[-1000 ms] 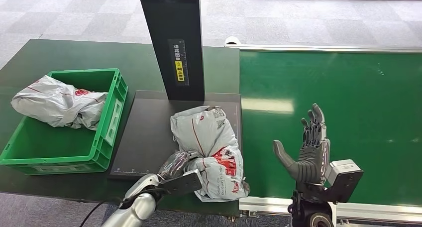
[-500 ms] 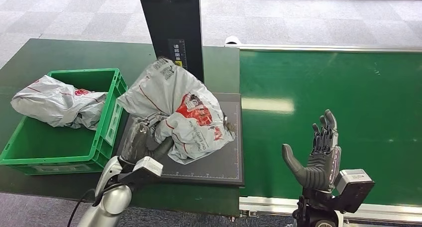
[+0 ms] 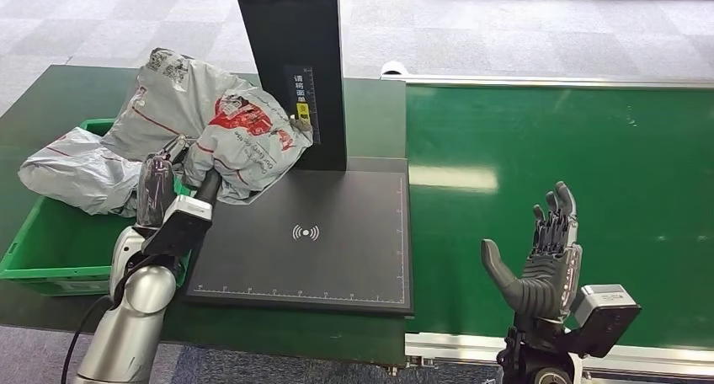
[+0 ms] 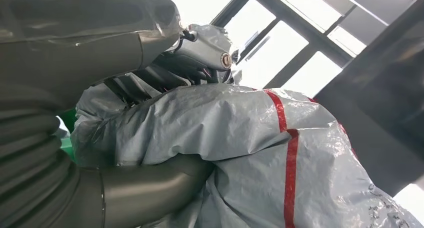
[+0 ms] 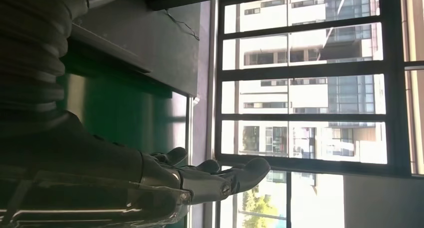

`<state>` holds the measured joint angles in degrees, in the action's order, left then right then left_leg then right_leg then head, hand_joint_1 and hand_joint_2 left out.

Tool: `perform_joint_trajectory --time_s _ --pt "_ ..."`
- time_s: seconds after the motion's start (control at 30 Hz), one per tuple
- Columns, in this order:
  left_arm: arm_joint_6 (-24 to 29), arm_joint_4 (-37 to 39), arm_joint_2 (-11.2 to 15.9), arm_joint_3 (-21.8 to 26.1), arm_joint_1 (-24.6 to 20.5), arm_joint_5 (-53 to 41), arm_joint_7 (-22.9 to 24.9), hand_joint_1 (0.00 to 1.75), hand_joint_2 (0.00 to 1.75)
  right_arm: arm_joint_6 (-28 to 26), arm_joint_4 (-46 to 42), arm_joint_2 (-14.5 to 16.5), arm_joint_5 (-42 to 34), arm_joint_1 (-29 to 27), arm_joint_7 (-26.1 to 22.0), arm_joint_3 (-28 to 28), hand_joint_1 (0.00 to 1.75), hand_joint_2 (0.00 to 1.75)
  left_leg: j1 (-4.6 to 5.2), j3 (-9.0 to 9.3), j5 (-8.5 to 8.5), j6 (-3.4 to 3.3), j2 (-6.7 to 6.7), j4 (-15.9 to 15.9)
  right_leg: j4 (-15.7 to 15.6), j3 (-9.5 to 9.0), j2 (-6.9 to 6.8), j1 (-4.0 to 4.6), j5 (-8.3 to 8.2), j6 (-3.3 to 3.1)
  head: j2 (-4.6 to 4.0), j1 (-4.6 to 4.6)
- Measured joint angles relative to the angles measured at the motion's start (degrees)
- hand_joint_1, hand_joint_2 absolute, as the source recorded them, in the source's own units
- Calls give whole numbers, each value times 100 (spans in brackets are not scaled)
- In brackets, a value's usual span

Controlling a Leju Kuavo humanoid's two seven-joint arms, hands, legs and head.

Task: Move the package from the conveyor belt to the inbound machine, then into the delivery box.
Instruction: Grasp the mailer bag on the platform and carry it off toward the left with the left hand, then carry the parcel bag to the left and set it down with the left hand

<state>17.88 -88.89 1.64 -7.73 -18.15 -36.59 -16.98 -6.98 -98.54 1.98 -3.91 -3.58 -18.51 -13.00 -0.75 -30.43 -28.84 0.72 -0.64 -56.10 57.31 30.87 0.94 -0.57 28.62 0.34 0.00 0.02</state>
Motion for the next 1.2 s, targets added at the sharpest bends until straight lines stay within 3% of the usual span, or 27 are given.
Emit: perform_joint_trajectory --time_s 0.13,0.23,0.53,0.67,0.77,0.9,1.2 --pt "6 125 25 84 -51 -38 35 175 175 -2 7 -7 -7 11 0 -8 0 175 1 -5 -1 -1 0 0 -1 5 0 -1 0 1 0 0" --pt "84 427 90 169 -194 -344 353 175 175 -12 22 -9 -22 35 0 -15 0 175 1 -5 -2 -1 0 0 -1 5 0 -1 0 0 0 0" --pt "919 3124 708 905 -996 -1074 1096 175 175 -133 43 -53 -85 69 1 -28 0 175 -3 3 6 7 5 1 13 7 8 3 -2 -4 0 -1" --pt "1190 3998 958 1106 -1177 -1582 1604 175 175 -148 43 -55 -85 70 28 -28 0 175 -1 2 3 7 4 3 13 2 6 2 1 -2 0 1" --pt "1223 4454 1077 1218 -1361 -1737 1728 173 175 -152 43 -55 -85 68 52 -31 0 175 1 12 -2 9 11 5 13 -8 12 -1 1 -2 0 0" --pt "1129 4858 1131 1361 -1526 -1707 1658 0 175 -158 44 -56 -85 65 68 -31 0 175 1 49 -1 10 14 11 14 -37 16 0 0 -4 0 -1" --pt "916 4704 1044 1527 -1448 -1499 1206 0 175 -192 51 -55 -40 23 127 -31 0 175 1 83 4 14 6 23 16 -57 12 0 2 -6 0 -1"
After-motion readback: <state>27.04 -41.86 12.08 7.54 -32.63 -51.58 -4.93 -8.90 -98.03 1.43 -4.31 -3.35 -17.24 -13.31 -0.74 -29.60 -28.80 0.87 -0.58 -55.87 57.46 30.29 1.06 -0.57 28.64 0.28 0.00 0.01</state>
